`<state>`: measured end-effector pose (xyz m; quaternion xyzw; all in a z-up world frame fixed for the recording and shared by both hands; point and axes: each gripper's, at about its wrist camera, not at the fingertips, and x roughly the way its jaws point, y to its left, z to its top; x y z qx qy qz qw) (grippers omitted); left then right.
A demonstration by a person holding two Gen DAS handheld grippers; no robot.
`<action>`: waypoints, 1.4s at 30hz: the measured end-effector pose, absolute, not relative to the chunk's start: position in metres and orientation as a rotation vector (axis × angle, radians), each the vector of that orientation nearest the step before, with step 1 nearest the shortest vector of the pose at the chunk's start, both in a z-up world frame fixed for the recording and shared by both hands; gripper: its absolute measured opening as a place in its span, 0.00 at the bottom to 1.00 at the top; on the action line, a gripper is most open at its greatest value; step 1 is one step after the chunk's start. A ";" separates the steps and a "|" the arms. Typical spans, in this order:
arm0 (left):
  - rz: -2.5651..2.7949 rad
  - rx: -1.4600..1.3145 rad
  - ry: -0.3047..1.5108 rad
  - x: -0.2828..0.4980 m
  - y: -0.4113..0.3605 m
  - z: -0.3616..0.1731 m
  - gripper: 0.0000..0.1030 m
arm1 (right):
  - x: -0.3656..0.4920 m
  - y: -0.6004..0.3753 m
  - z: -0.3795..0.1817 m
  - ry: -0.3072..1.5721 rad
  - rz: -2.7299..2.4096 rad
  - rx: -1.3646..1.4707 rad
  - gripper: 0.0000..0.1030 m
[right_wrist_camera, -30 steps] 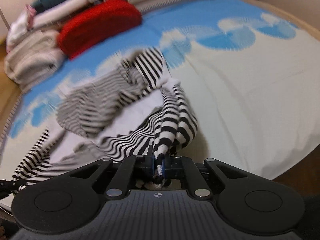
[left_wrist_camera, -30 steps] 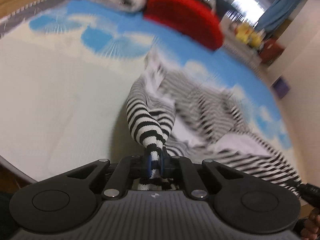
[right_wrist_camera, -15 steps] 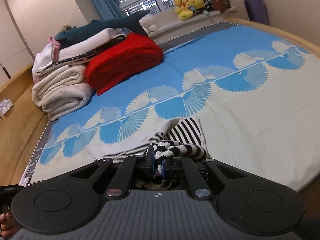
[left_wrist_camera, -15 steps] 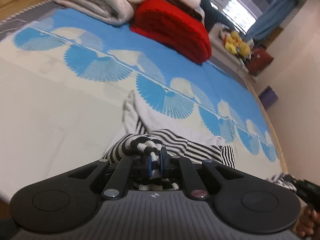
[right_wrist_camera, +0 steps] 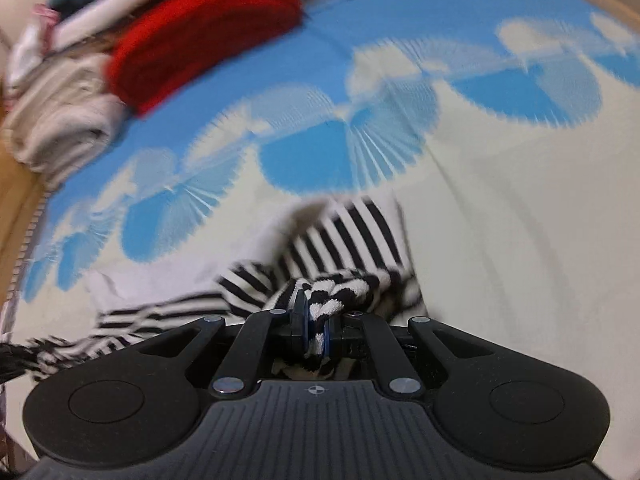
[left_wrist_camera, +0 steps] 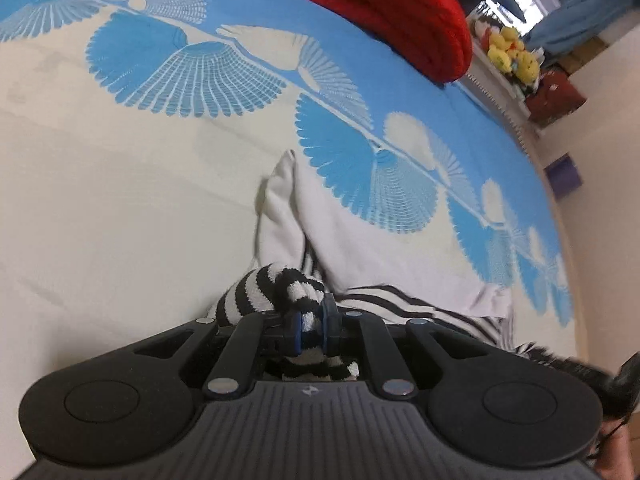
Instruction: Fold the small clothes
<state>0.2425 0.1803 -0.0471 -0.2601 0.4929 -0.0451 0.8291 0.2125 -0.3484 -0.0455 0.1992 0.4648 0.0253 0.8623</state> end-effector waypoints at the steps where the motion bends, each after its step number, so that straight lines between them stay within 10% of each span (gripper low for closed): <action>1: -0.102 -0.564 1.044 0.244 0.180 -0.048 0.11 | 0.216 -0.347 -0.045 0.962 0.063 0.415 0.06; 5: -0.131 -0.691 0.878 0.239 0.198 -0.028 0.17 | 0.225 -0.356 -0.044 0.936 0.038 0.463 0.09; 8: -0.107 -0.697 0.753 0.227 0.214 -0.010 0.42 | 0.217 -0.374 -0.033 0.859 0.017 0.581 0.11; 14: -0.141 -0.541 0.835 0.212 0.208 -0.011 0.45 | 0.194 -0.393 -0.021 0.761 -0.064 0.579 0.23; 25: -0.189 -0.052 0.910 0.194 0.150 -0.023 0.77 | 0.189 -0.353 -0.033 0.923 0.206 0.382 0.42; 32: -0.195 0.073 0.923 0.210 0.117 -0.041 0.78 | 0.210 -0.320 -0.060 1.061 0.275 0.347 0.43; 35: -0.201 0.089 0.880 0.224 0.106 -0.041 0.78 | 0.218 -0.309 -0.060 1.050 0.280 0.301 0.38; 38: -0.189 0.092 0.872 0.240 0.099 -0.044 0.78 | 0.226 -0.298 -0.054 0.992 0.277 0.232 0.03; 42: -0.175 0.097 0.858 0.262 0.096 -0.050 0.77 | 0.235 -0.302 -0.036 0.846 0.201 0.261 0.02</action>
